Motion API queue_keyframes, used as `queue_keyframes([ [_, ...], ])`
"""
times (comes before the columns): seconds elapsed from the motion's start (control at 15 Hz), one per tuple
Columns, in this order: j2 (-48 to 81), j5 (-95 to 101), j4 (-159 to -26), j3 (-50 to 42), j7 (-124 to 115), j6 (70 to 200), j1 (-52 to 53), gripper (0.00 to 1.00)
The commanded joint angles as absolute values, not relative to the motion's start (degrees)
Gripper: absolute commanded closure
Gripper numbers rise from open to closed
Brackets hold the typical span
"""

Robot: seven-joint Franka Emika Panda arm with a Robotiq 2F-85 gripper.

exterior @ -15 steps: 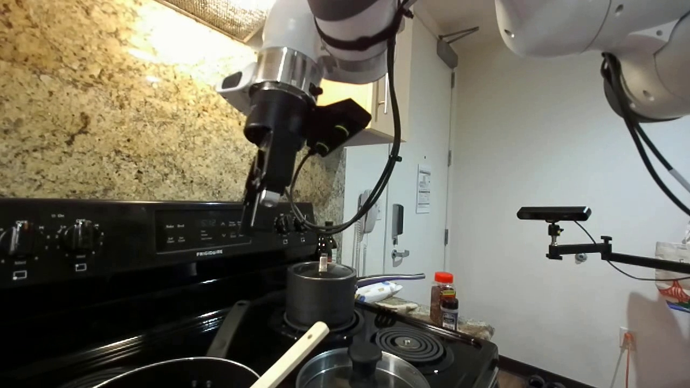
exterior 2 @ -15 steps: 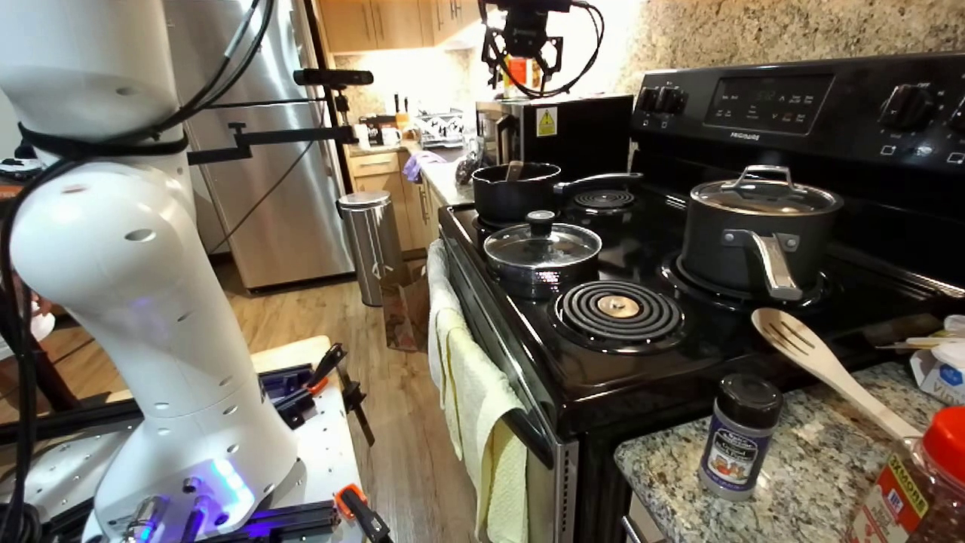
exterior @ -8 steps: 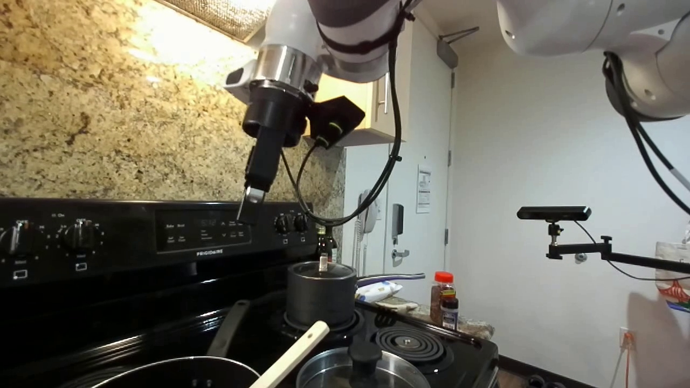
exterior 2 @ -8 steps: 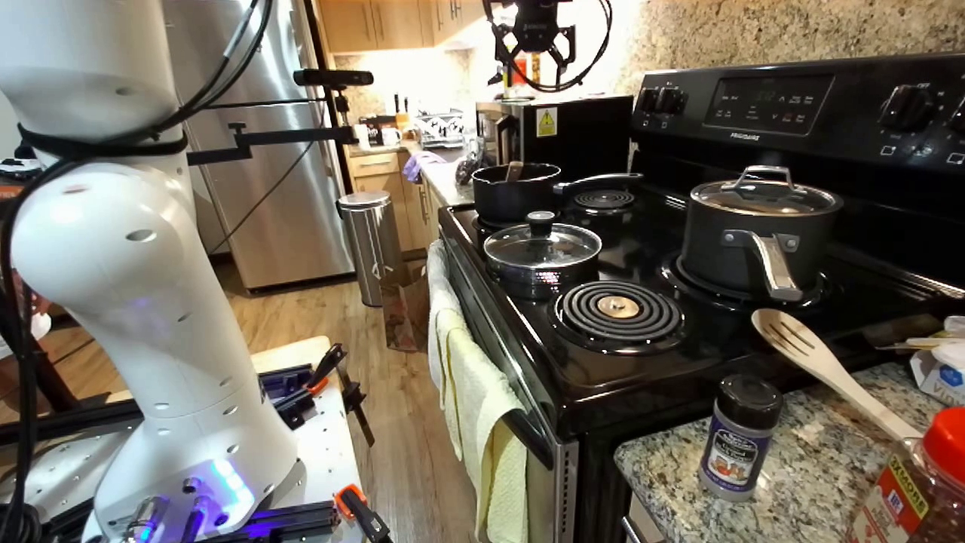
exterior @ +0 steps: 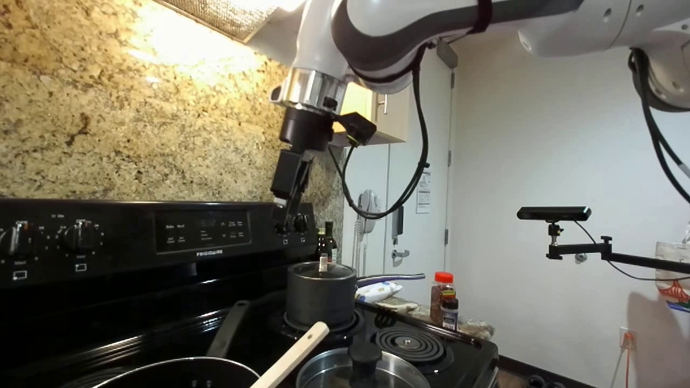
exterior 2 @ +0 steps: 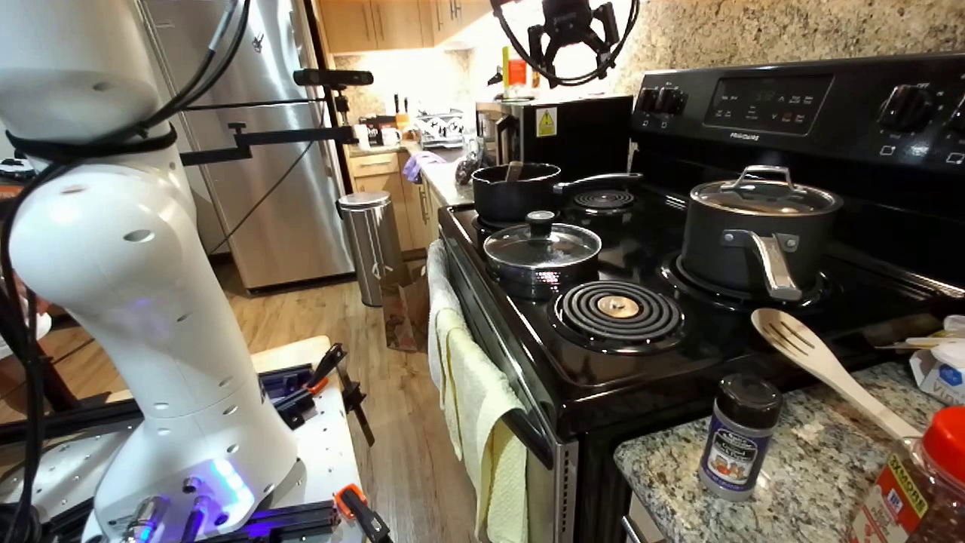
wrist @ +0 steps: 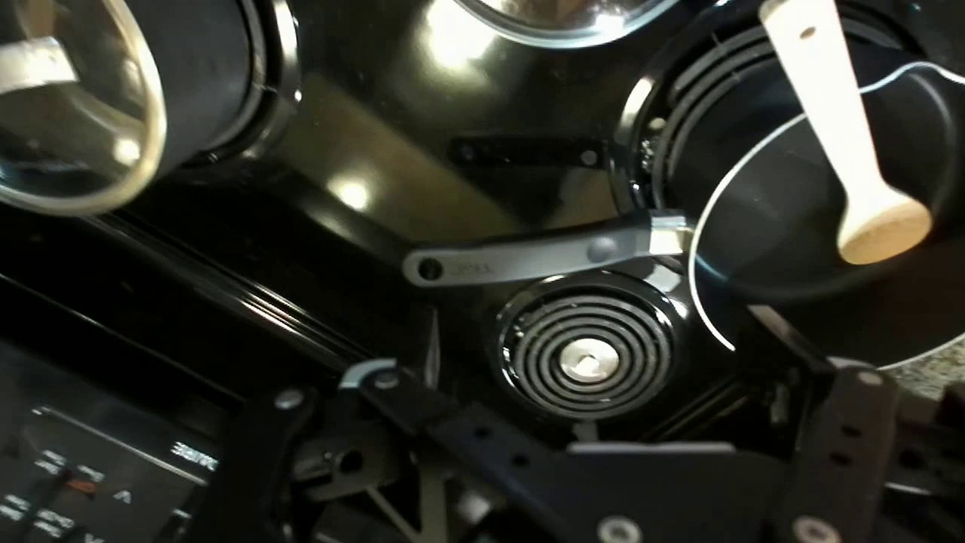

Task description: Place the wooden spoon in the pot

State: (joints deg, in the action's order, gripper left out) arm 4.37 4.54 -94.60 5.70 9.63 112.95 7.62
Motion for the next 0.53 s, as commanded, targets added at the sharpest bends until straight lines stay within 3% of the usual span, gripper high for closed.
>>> queue_keyframes([
  [0.0, -3.06, 10.39, -103.69, 4.41, 0.04, 114.72, 6.43, 0.0],
  [0.47, -12.0, 14.66, -114.77, 4.51, -7.58, 113.67, 4.83, 0.0],
])
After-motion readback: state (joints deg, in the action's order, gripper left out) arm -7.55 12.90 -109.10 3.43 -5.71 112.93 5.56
